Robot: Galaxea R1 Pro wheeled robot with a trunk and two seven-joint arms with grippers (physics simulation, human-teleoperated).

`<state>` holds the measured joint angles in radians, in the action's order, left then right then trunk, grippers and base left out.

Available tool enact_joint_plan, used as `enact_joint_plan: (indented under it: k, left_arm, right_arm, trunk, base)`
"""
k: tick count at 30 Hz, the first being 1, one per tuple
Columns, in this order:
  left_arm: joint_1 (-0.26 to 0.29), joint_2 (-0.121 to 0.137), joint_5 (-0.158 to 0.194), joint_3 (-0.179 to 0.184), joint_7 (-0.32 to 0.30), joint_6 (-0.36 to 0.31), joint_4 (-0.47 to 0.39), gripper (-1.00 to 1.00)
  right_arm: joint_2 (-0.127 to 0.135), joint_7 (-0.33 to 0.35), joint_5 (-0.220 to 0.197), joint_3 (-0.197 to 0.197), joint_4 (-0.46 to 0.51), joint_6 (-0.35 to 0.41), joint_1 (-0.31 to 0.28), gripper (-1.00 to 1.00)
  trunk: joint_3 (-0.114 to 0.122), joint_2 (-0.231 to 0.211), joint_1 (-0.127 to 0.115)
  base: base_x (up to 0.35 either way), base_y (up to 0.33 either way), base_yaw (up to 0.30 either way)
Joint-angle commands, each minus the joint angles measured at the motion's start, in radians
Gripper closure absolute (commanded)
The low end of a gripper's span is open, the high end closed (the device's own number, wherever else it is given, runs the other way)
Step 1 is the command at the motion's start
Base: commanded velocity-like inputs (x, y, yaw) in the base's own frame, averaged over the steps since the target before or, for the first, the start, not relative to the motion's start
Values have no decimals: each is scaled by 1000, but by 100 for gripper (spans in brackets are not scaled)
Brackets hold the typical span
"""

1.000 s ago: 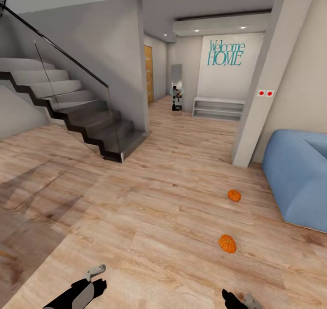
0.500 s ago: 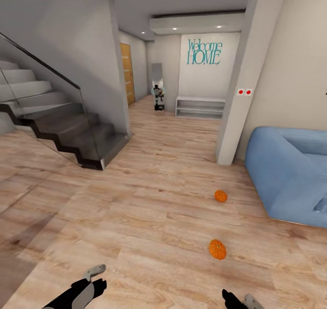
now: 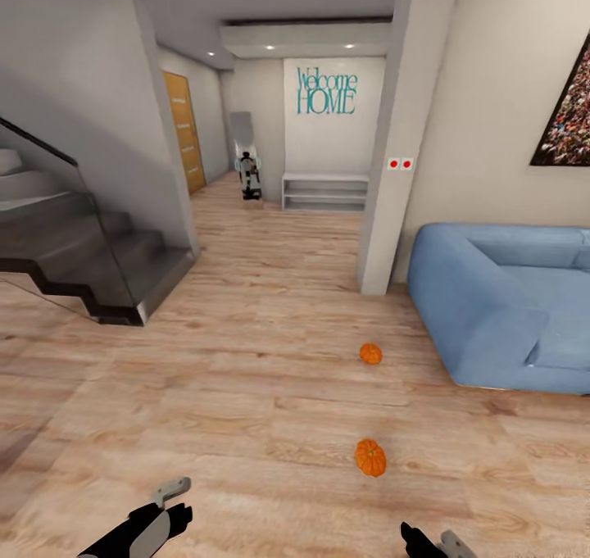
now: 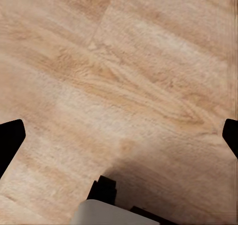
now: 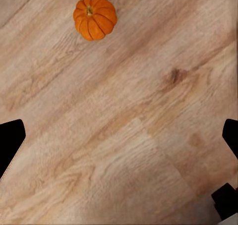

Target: Place each of the two pumpkins and all three candles from the living room inside a cabinet in the living room (use any cabinet), then make sure every cabinet is closed, and position the cauldron so it is next to a table in the living room.

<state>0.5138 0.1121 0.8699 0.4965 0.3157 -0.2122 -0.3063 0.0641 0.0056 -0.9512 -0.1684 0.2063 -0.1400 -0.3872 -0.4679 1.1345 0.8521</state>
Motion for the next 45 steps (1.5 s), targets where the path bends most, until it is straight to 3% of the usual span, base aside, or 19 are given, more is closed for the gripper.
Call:
enact_joint_plan:
  k: [1, 45]
  left_arm:
    - [0, 1, 8, 8, 8, -4, -4, -100]
    - [0, 1, 8, 8, 8, -4, -4, -100]
  right_arm:
    - [0, 1, -11, -8, -1, -4, -1, -100]
    - [-1, 1, -11, -9, -1, -5, -1, -100]
  trunk:
    - [-1, 1, 0]
    - [-14, 1, 0]
  base:
    - [238, 0, -268]
    - [113, 0, -267]
